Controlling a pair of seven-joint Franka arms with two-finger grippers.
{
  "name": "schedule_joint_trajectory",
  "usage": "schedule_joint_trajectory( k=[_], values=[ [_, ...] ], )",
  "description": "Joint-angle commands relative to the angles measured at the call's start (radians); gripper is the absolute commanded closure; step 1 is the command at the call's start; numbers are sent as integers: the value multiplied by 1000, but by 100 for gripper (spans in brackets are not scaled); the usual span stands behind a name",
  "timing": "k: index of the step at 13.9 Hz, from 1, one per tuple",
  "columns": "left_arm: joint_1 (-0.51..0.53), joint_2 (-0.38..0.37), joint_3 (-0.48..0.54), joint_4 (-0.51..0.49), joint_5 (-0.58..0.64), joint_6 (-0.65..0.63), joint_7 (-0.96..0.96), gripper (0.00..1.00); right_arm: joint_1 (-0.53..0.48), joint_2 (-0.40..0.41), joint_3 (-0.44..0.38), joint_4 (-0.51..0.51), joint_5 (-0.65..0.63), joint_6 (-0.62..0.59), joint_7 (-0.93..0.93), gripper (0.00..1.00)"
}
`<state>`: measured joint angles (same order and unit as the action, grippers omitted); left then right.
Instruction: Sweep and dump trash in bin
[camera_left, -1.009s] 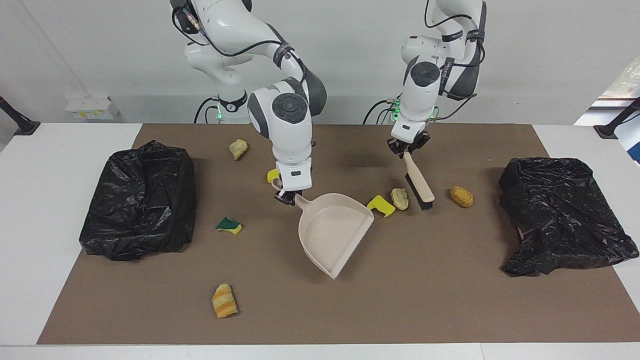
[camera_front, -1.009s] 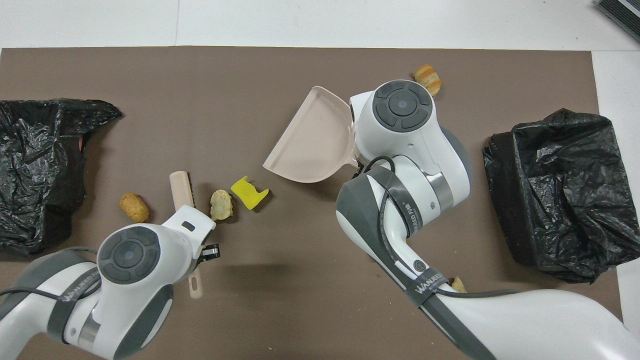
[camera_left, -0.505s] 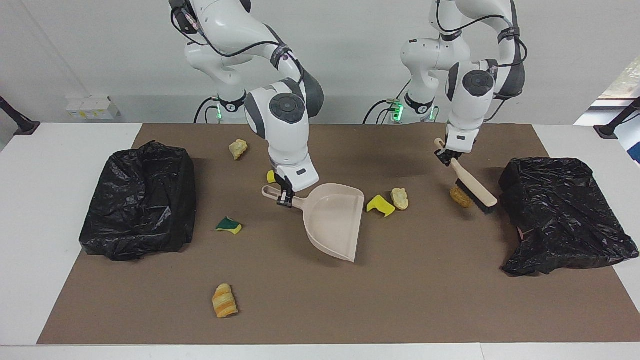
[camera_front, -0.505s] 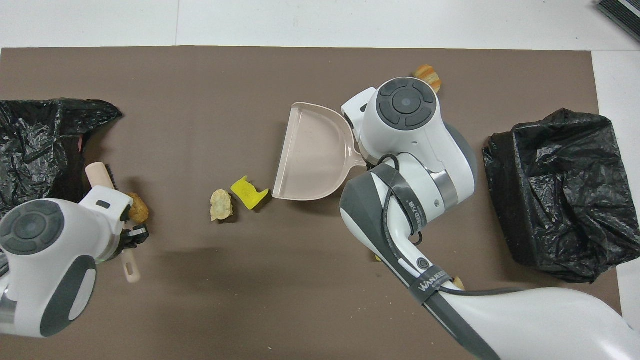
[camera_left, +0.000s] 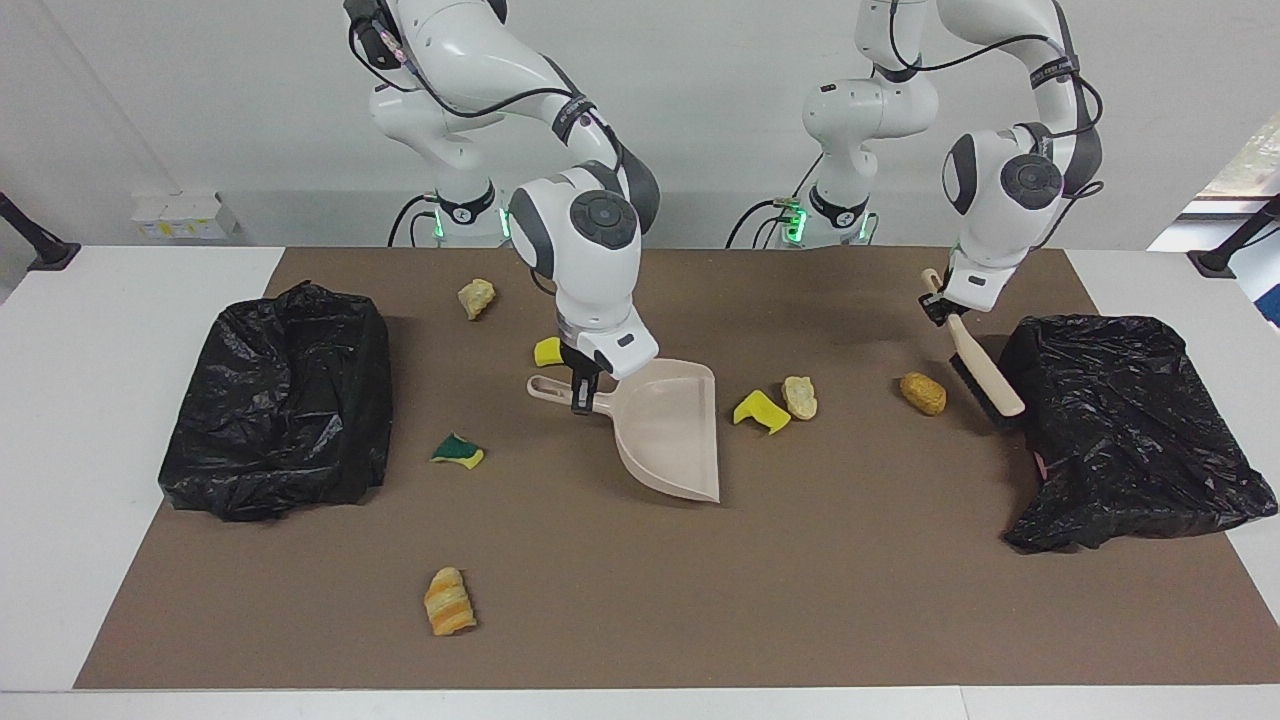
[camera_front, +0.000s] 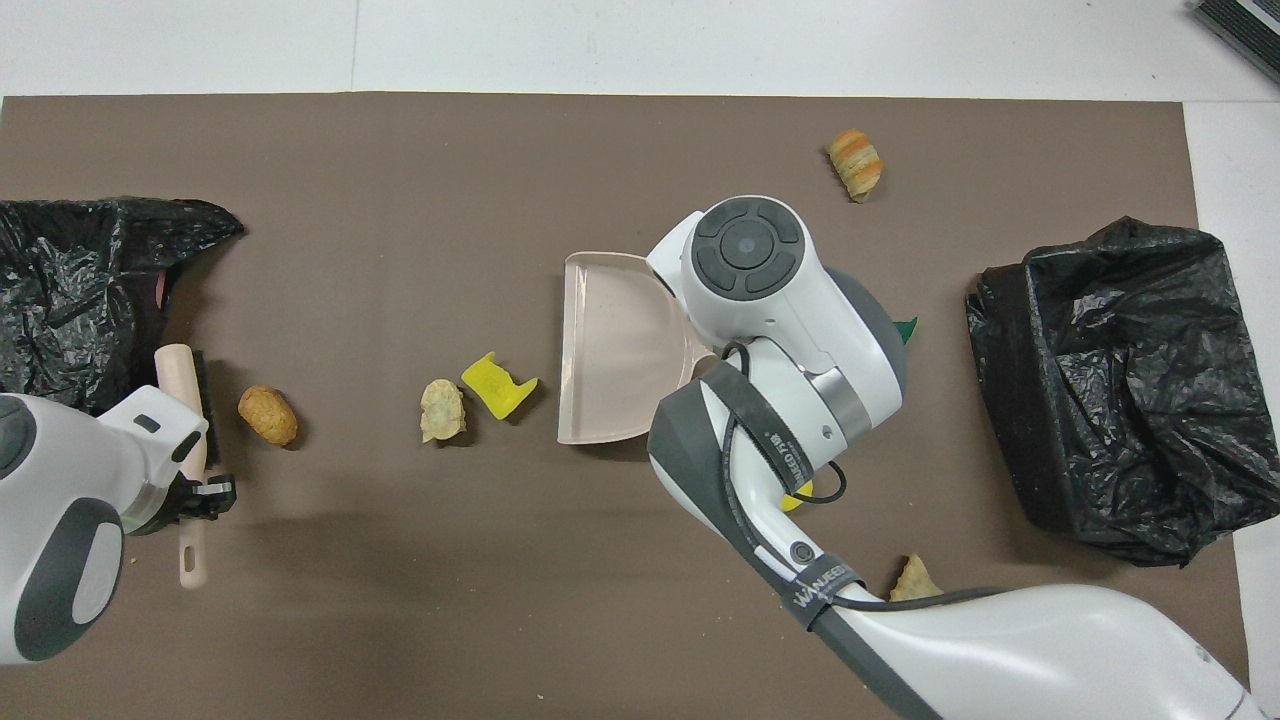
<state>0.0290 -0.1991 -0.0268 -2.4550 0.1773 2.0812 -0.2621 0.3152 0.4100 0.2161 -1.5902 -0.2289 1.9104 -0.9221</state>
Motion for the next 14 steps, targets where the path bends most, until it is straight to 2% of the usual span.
schedule_joint_trajectory(
  k=[1, 5, 7, 9, 12, 13, 14],
  values=[
    [-91, 26, -4, -1, -86, 16, 11, 100, 1, -16, 8, -36, -23, 9, -17, 100],
    [-213, 38, -5, 7, -229, 69, -9, 100, -4, -20, 8, -115, -20, 84, -29, 100],
    [-311, 70, -5, 10, -278, 100, -83, 100, -4, -22, 8, -116, -20, 84, -26, 100],
    [-368, 84, -7, 16, -300, 173, -138, 100, -2, -22, 8, -114, -20, 81, -15, 100],
    [-454, 104, -8, 51, -387, 192, -141, 100, -2, -22, 8, -112, -20, 81, -15, 100],
    [-483, 122, -10, 76, -401, 192, -141, 100, -2, -22, 8, -112, -20, 79, -15, 100],
    [-523, 174, -10, 115, -433, 212, -141, 100, -2, -22, 8, -112, -20, 82, -15, 100]
  ],
)
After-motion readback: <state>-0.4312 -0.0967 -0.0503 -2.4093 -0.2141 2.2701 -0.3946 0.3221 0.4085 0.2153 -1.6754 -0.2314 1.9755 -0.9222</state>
